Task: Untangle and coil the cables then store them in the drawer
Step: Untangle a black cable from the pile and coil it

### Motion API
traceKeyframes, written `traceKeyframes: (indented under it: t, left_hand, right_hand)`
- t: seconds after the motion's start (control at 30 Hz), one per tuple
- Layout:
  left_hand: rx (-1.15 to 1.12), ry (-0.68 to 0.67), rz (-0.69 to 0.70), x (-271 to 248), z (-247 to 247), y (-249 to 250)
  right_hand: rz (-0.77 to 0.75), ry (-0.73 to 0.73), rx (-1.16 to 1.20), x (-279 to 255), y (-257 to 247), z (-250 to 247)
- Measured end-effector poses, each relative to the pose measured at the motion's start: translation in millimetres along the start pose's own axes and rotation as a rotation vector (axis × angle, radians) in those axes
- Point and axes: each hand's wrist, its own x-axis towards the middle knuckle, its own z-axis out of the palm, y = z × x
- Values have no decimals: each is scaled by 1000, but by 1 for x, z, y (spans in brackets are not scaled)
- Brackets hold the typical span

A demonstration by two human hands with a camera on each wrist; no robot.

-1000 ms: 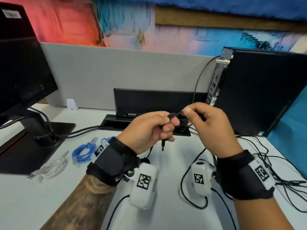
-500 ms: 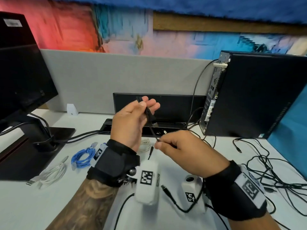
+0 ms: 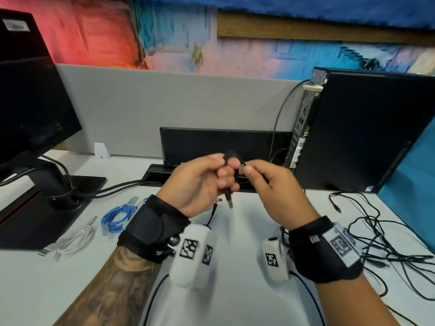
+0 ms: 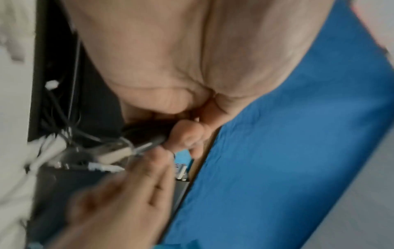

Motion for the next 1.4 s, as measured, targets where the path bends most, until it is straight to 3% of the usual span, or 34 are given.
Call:
traceKeyframes:
  t: [0.1, 0.2, 0.3, 0.43, 0.53, 0.63, 0.7, 0.8, 0.93, 1.03, 1.23, 1.4]
  left_hand:
    - [-314, 165, 148, 4, -9, 11]
    - [-373, 361, 305, 6, -25, 18]
    - [-69, 495, 431, 6, -34, 13]
    - [497, 519, 507, 4, -24, 0]
    - [831, 452, 481, 7, -22, -12]
    - [976, 233, 281, 5, -23, -21]
    - [968, 118, 158, 2, -18, -24]
    - [841, 47, 155, 0, -5, -24]
    - [493, 74, 149, 3, 1, -22]
    - [303, 118, 171, 3, 3, -20]
    - [210, 146, 168, 0, 3, -11]
    - [86, 135, 160, -1, 2, -6]
  right_hand:
    - [21, -153, -61, -4, -5, 17]
    - [0, -311, -95, -10, -17, 25]
    - [-29, -362, -125, -11, -32, 21]
    - [-52, -365, -203, -11, -48, 0]
    - [-92, -281, -284, -12, -56, -19]
    - [-170, -25, -448, -8, -52, -36]
    - [-178, 71, -463, -3, -41, -41]
    - [-130, 122, -348, 0, -20, -38]
    - [-6, -4, -180, -1, -9, -20]
    - [-18, -118, -81, -3, -14, -7]
    - [-11, -227, 151, -5, -22, -2]
    - [-39, -211, 252, -6, -31, -6]
